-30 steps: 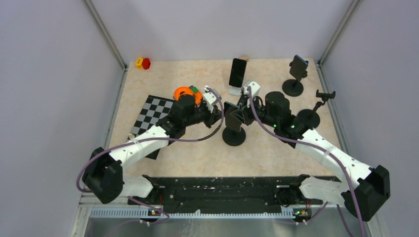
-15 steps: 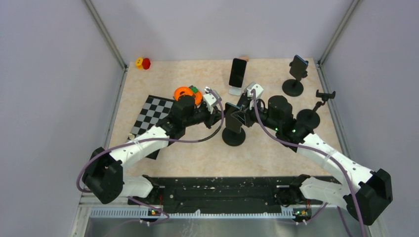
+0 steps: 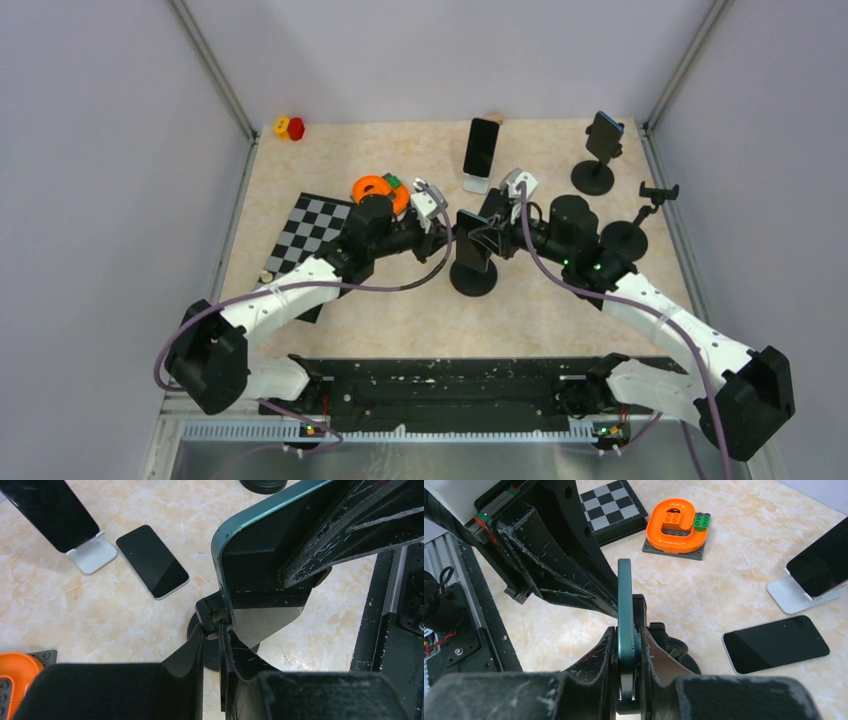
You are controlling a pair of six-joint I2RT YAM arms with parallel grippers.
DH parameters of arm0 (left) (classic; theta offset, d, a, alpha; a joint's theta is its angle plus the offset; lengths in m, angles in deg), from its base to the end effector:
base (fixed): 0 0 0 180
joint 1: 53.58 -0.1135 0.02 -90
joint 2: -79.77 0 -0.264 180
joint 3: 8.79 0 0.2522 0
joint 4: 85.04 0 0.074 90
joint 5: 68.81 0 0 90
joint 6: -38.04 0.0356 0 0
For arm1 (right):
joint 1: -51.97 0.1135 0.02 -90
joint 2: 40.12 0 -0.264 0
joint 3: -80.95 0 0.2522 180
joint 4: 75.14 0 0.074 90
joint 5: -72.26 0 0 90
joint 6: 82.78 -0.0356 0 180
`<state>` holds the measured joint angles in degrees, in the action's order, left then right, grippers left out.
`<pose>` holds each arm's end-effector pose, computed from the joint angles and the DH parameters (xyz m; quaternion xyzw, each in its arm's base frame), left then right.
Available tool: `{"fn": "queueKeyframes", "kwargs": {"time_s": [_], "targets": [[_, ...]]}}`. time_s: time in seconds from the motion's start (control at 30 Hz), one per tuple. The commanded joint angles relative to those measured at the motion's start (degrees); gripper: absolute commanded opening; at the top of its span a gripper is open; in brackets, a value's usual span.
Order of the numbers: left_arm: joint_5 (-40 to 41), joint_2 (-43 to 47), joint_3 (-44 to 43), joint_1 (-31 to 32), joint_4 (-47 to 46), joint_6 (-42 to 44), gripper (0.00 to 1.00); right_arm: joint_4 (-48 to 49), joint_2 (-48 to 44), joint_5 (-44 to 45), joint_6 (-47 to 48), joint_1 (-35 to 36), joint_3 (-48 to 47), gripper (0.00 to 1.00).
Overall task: Place the phone on the phone stand
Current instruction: Install the phone on the phone stand.
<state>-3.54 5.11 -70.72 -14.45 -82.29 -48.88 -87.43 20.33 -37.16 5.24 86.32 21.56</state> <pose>0.2223 -0.2000 0.2841 0.4009 0.6786 -0.3451 0.5096 0.1969 0.1489 0.3137 -0.3160 0.7135 0.3163 0.5395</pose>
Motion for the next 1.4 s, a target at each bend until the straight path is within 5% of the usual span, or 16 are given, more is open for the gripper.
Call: {"fn": "queueKeyframes", "kwargs": {"time_s": [0.0, 0.27, 0.63, 0.83, 1.2, 1.37], "targets": [[-17.56, 2.79, 1.28, 3.40, 4.15, -1.84, 0.05, 0.91, 2.44, 10.67, 4.73, -4.65, 2.74, 0.00], [-18.69, 4.64, -0.65, 3.40, 7.20, -0.46, 0.29, 3.65, 0.27, 7.54, 7.28, -6.39, 4.95, 0.00], [-15.73, 6.03, -2.00, 3.32, 9.30, 2.18, 0.42, 4.57, -1.54, 1.63, 8.19, -7.98, 6.29, 0.00], [-11.02, 5.04, -5.69, 3.23, 12.94, 5.67, 0.63, 6.27, -2.24, -2.17, 9.42, -8.29, 8.19, 0.00], [-18.81, -6.39, -25.31, -1.17, 29.40, 22.63, 0.98, -0.29, -4.34, -7.12, 13.72, -9.59, 5.86, 0.53], [-22.74, -13.43, -35.91, -2.86, 38.74, 32.33, 0.99, -5.53, -5.82, -12.89, 15.86, -11.60, 4.52, 0.73]]}}
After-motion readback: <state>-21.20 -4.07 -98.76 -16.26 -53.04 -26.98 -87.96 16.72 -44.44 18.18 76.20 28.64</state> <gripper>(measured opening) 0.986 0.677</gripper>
